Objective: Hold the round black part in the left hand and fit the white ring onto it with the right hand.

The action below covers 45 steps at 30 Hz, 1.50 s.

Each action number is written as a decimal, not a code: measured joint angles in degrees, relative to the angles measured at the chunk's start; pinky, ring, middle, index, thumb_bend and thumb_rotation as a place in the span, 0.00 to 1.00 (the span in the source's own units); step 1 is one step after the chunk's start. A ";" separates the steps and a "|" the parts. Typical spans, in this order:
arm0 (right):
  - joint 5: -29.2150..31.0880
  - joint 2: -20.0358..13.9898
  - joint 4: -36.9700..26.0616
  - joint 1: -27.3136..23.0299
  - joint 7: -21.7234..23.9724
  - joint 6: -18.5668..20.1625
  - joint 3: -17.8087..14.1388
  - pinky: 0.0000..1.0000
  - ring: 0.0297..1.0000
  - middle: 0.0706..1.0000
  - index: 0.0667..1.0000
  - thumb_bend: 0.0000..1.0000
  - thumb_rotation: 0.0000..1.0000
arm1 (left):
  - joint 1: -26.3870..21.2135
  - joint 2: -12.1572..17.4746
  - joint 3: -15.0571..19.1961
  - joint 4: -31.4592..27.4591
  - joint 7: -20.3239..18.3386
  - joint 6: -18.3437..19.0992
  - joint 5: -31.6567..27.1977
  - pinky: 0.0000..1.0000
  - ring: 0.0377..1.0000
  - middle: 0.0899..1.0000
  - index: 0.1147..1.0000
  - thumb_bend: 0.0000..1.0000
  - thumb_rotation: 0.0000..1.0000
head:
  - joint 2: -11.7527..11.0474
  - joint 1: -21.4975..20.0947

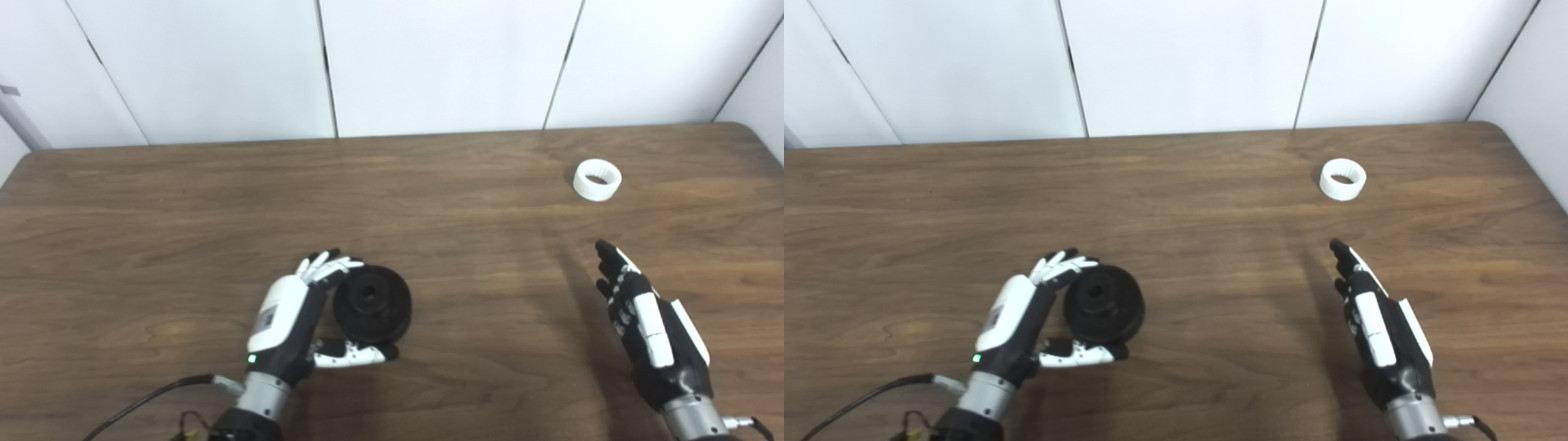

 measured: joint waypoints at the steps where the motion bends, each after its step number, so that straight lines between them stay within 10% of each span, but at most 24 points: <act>1: 0.03 -0.08 -0.04 -0.04 0.01 0.00 -0.11 1.00 1.00 0.96 0.90 0.68 0.90 | 0.45 -0.50 -0.42 0.45 0.01 -0.18 0.24 1.00 0.94 0.82 0.42 0.52 0.06 | 0.00 0.01; 27: 1.91 -2.98 -0.59 0.39 0.90 1.48 -2.07 1.00 0.98 0.93 0.91 0.67 0.94 | -3.15 -3.80 -2.46 15.22 11.23 -8.66 4.70 1.00 0.92 0.81 0.42 0.52 0.06 | -0.26 2.82; 45: 3.03 -2.38 -0.62 0.31 1.01 1.47 -2.16 1.00 1.00 0.95 0.92 0.68 0.94 | -3.09 -4.40 -1.96 14.18 7.36 -1.99 5.84 1.00 0.96 0.83 0.42 0.52 0.06 | -0.35 1.06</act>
